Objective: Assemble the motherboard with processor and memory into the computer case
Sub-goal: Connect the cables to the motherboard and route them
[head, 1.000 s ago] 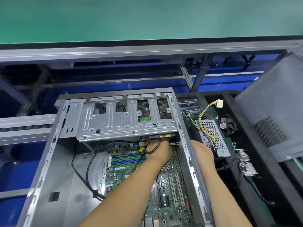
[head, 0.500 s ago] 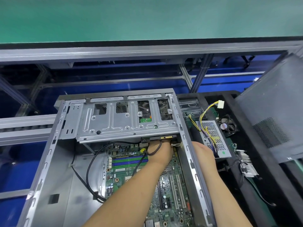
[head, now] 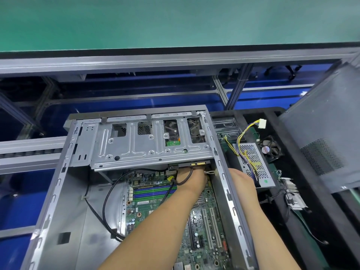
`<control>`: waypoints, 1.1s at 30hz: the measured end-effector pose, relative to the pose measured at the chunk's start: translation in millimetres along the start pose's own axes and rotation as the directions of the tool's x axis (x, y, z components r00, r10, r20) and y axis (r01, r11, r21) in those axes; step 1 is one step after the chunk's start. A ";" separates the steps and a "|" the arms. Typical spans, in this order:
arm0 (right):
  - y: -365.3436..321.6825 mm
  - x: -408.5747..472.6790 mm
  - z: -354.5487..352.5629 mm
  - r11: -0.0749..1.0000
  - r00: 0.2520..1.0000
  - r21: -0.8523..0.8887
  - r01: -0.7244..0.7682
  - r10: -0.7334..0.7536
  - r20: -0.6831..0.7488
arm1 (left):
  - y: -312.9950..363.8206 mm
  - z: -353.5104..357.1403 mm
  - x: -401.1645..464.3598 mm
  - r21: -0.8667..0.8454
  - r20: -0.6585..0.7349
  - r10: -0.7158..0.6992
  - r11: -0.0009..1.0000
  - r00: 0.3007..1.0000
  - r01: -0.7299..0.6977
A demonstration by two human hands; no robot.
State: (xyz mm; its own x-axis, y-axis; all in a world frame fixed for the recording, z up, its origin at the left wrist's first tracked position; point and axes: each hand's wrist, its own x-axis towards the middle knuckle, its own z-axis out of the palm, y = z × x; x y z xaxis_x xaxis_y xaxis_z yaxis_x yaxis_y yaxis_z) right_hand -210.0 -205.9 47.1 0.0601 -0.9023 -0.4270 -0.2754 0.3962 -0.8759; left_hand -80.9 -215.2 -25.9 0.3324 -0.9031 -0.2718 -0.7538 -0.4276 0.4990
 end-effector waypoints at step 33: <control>-8.0 -7.8 1.3 0.999 0.992 0.022 0.036 -0.033 -0.123 | -6.4 -6.9 -10.0 0.050 -0.014 0.206 0.977 0.978 -0.205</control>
State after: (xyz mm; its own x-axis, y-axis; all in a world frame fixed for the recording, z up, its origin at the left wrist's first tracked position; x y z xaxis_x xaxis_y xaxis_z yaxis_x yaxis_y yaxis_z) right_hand -207.1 -201.8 57.1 -0.0492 -0.9290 -0.3668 -0.2524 0.3669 -0.8954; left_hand -75.5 -203.7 -20.7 0.1780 -0.9723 -0.1513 -0.8334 -0.2307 0.5023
